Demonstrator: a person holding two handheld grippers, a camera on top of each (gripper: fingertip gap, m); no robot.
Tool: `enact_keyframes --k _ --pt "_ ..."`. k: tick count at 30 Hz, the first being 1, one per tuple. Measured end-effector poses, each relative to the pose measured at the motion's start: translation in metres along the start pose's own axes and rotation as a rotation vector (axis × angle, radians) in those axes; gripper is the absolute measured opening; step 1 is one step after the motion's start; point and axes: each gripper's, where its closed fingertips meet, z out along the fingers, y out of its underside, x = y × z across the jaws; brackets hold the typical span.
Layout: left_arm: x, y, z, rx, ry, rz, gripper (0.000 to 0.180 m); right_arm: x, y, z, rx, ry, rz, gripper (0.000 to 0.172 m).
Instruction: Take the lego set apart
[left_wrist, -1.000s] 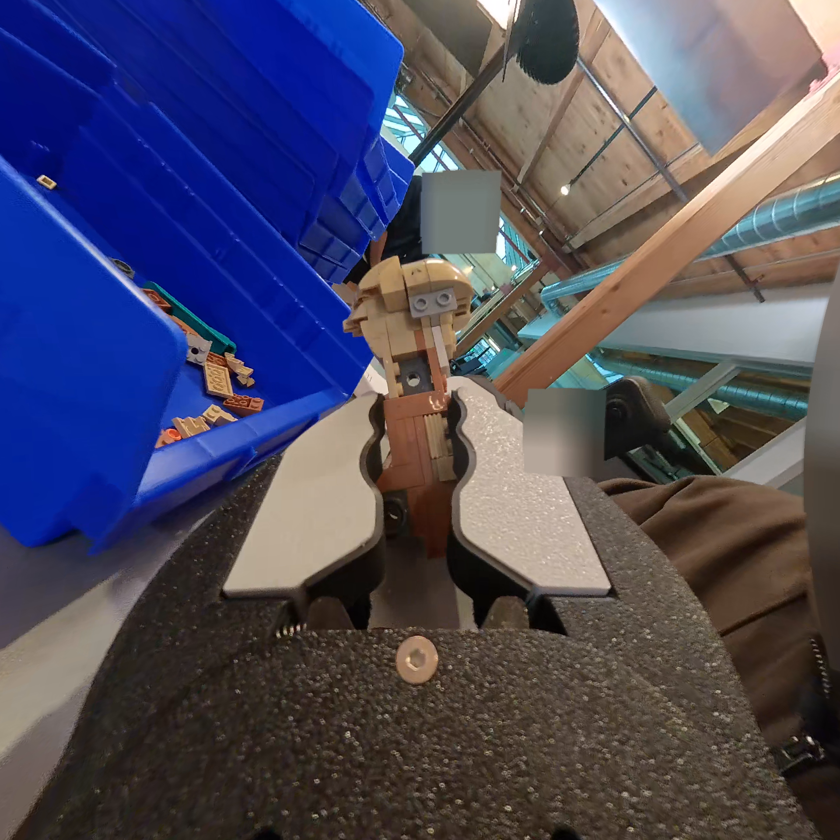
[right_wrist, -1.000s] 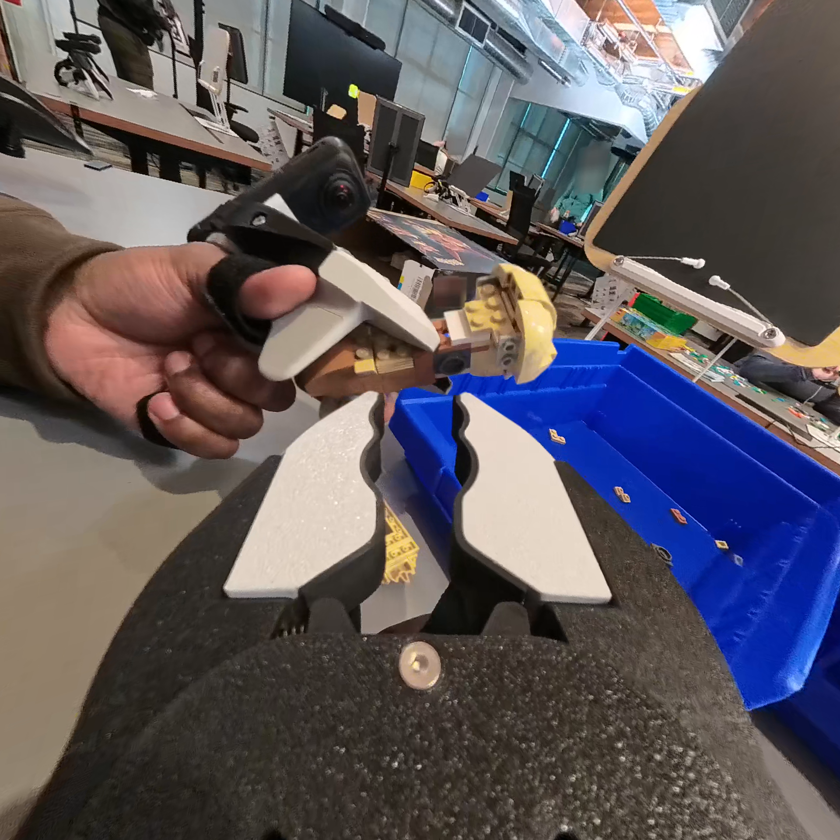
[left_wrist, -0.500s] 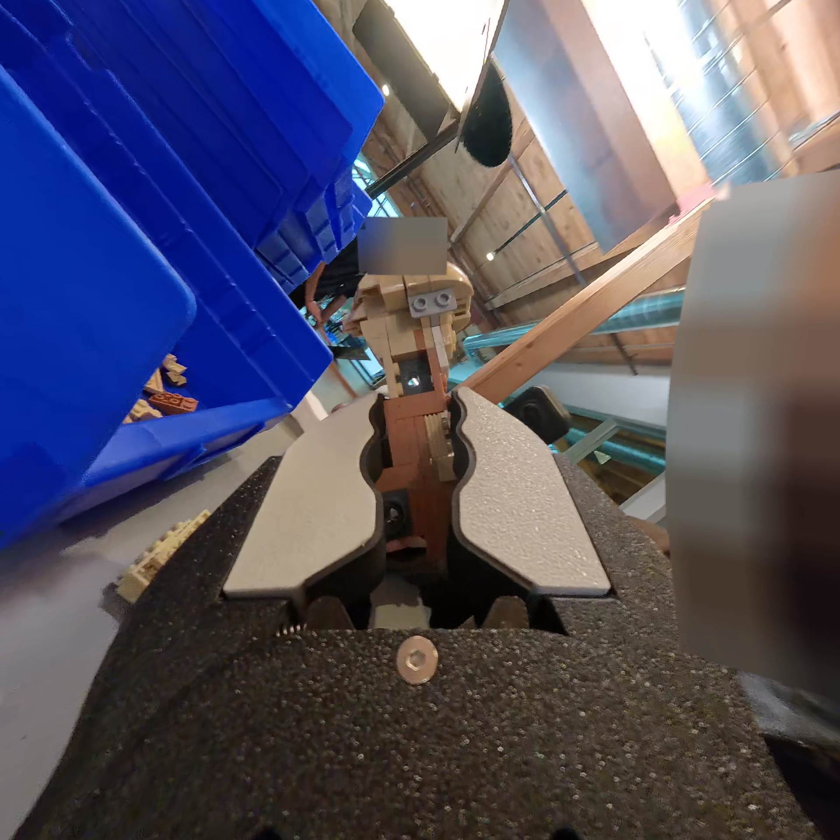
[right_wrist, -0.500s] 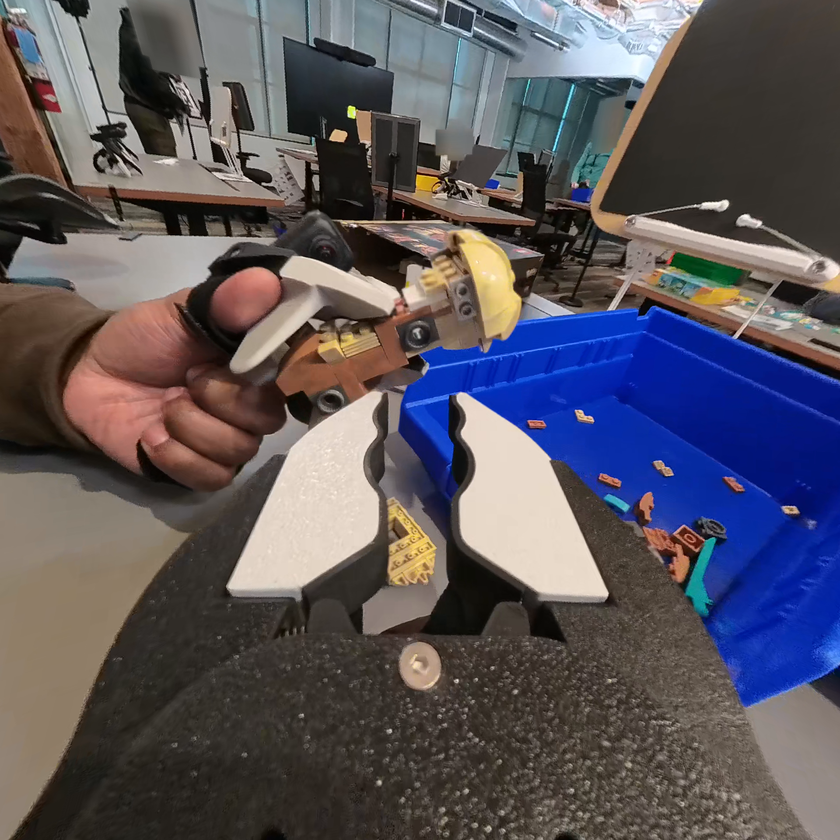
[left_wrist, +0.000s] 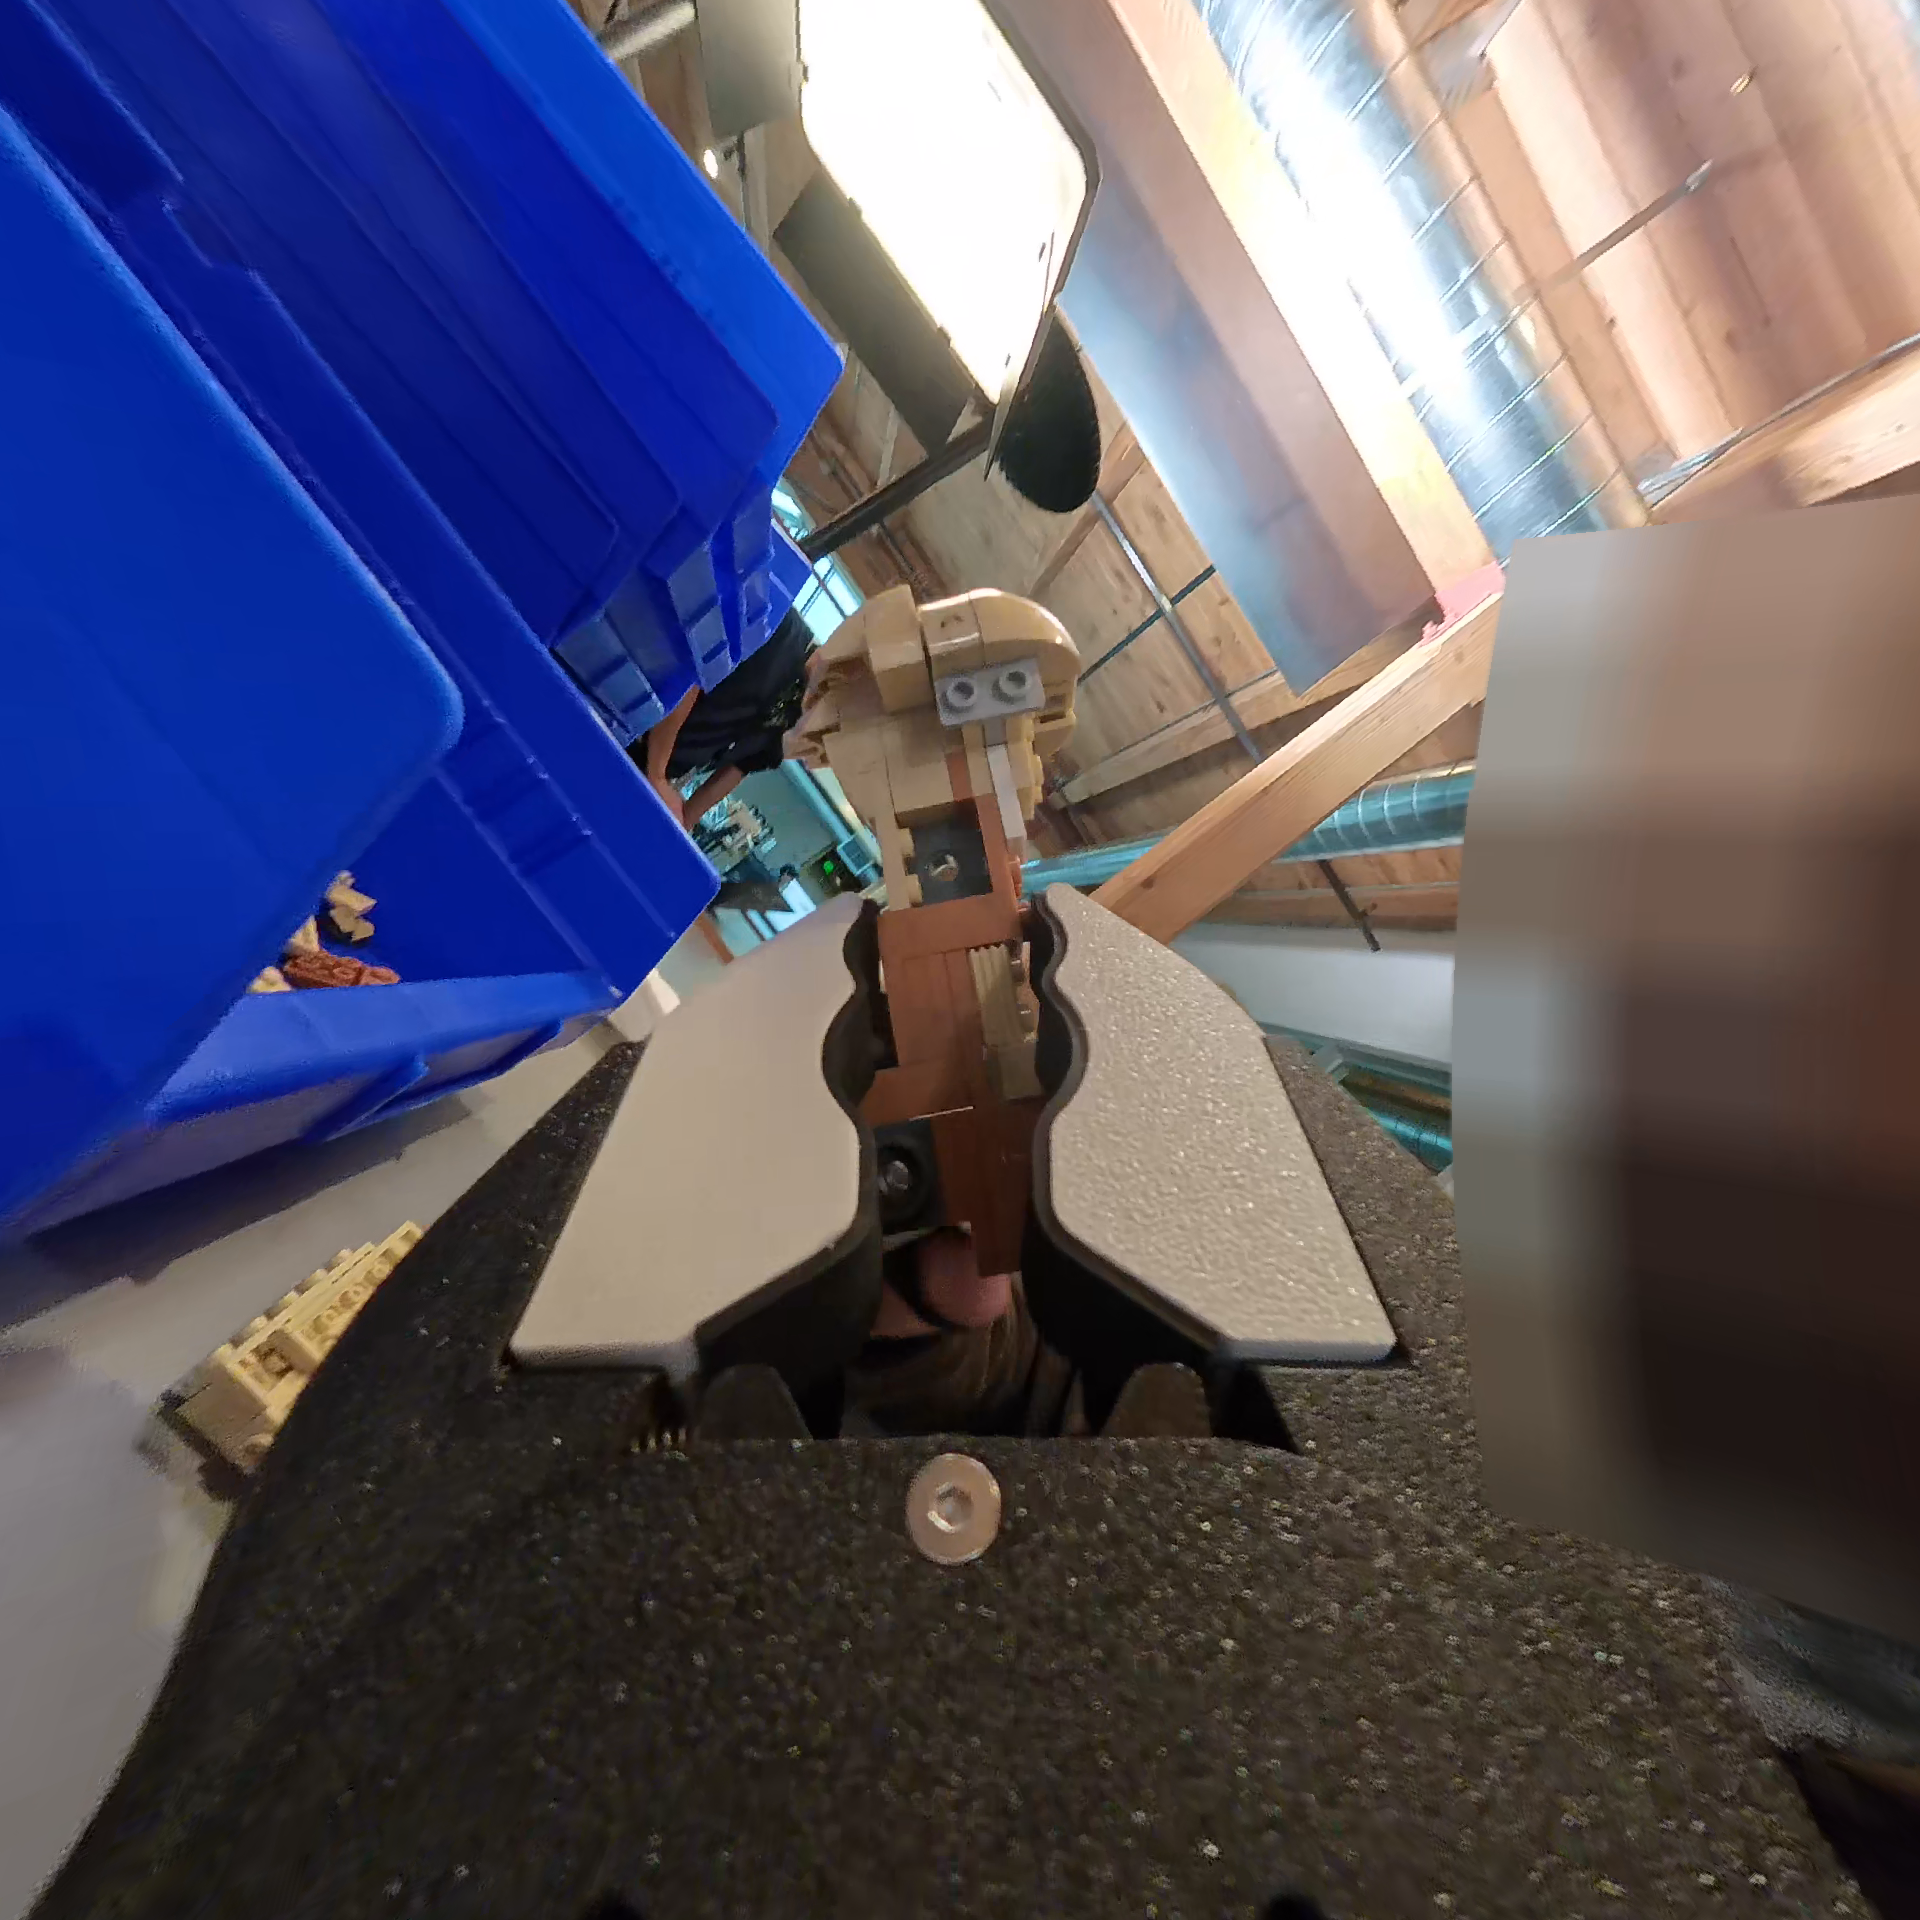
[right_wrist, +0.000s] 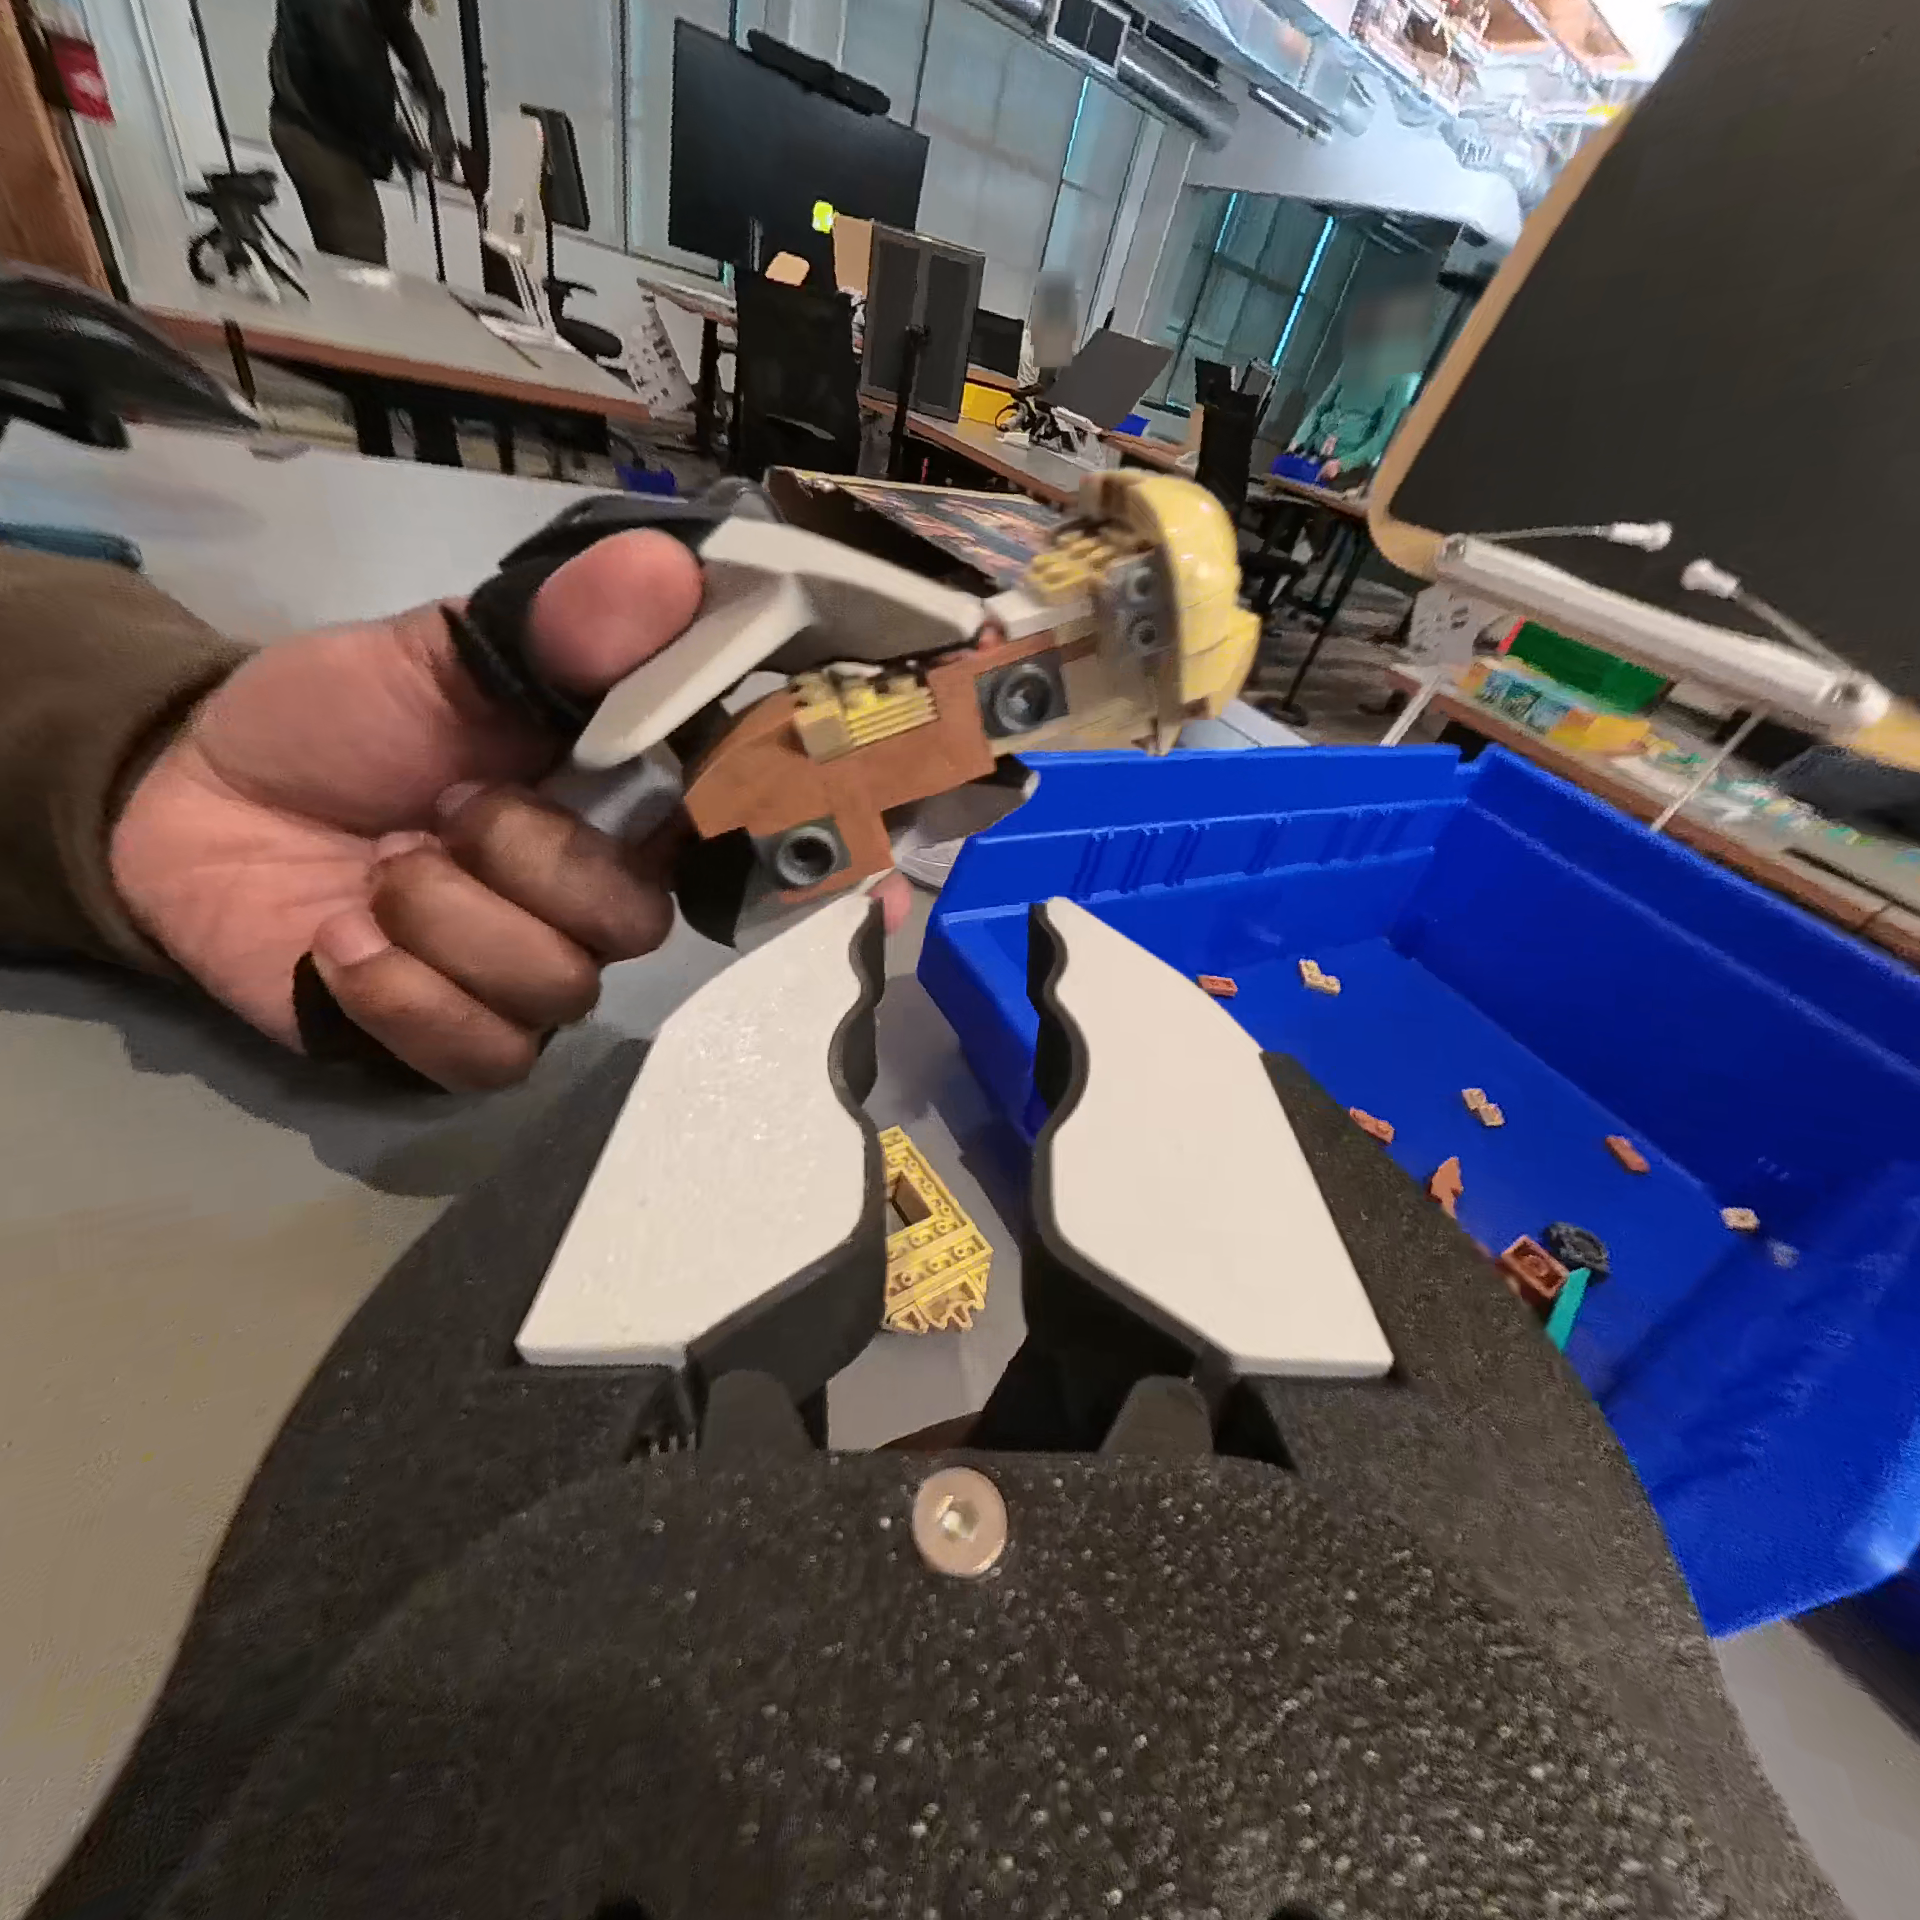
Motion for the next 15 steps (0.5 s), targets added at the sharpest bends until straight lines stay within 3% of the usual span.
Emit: enact_keyframes --k 11,15 --pt "0.005 0.003 0.001 0.083 0.066 -0.063 0.027 -0.03 -0.002 0.01 -0.016 0.079 -0.391 0.042" --pt "0.001 0.005 0.001 0.091 0.026 -0.015 0.027 -0.033 -0.006 0.013 -0.011 0.121 -0.404 0.045"
